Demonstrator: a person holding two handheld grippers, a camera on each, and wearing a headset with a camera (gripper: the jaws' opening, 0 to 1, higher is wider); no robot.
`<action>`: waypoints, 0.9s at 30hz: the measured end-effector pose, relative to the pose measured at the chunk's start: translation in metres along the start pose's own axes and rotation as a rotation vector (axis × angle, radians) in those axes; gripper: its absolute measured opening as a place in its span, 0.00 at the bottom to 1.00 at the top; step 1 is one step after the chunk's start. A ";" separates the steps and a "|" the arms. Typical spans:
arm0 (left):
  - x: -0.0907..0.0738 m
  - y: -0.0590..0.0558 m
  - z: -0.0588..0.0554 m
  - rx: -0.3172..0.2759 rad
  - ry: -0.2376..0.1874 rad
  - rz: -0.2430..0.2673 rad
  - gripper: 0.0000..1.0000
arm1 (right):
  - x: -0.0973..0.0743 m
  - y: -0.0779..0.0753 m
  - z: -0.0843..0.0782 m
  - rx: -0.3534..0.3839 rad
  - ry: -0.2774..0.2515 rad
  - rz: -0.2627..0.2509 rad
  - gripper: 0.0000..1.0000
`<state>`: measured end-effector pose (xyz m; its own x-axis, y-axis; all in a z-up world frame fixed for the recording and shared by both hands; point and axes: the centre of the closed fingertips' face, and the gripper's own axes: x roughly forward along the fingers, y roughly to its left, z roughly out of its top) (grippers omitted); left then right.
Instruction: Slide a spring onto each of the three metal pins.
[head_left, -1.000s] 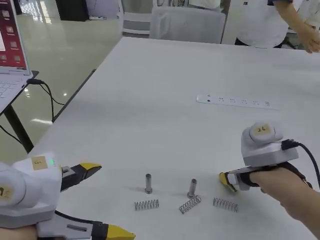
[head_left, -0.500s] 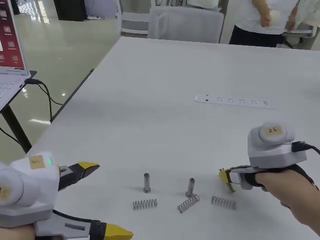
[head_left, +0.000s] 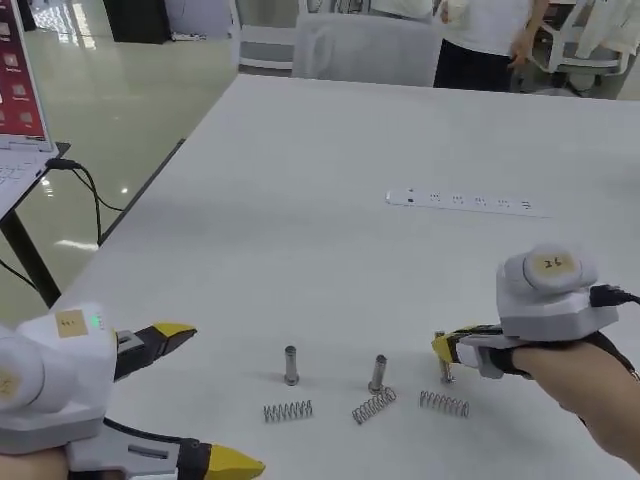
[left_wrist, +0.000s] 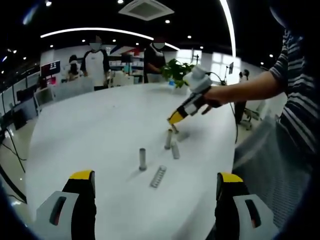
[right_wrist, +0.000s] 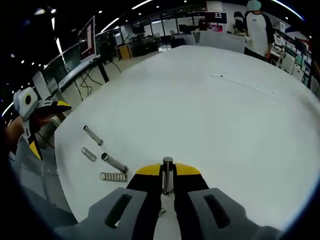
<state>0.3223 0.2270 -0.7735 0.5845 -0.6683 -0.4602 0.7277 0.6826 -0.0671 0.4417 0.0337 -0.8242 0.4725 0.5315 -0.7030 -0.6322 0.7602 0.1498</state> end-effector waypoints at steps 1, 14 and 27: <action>0.000 0.000 0.000 0.000 -0.001 0.000 0.98 | -0.001 0.000 0.000 0.000 0.000 0.000 0.05; -0.001 -0.001 0.002 0.002 -0.006 0.002 0.98 | -0.008 0.006 -0.005 -0.065 -0.005 -0.005 0.05; -0.001 -0.002 0.001 -0.001 -0.007 0.001 0.98 | -0.016 0.007 -0.011 -0.109 -0.009 -0.014 0.05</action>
<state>0.3202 0.2261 -0.7718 0.5876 -0.6698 -0.4541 0.7269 0.6834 -0.0675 0.4235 0.0263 -0.8195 0.4871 0.5246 -0.6982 -0.6882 0.7228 0.0629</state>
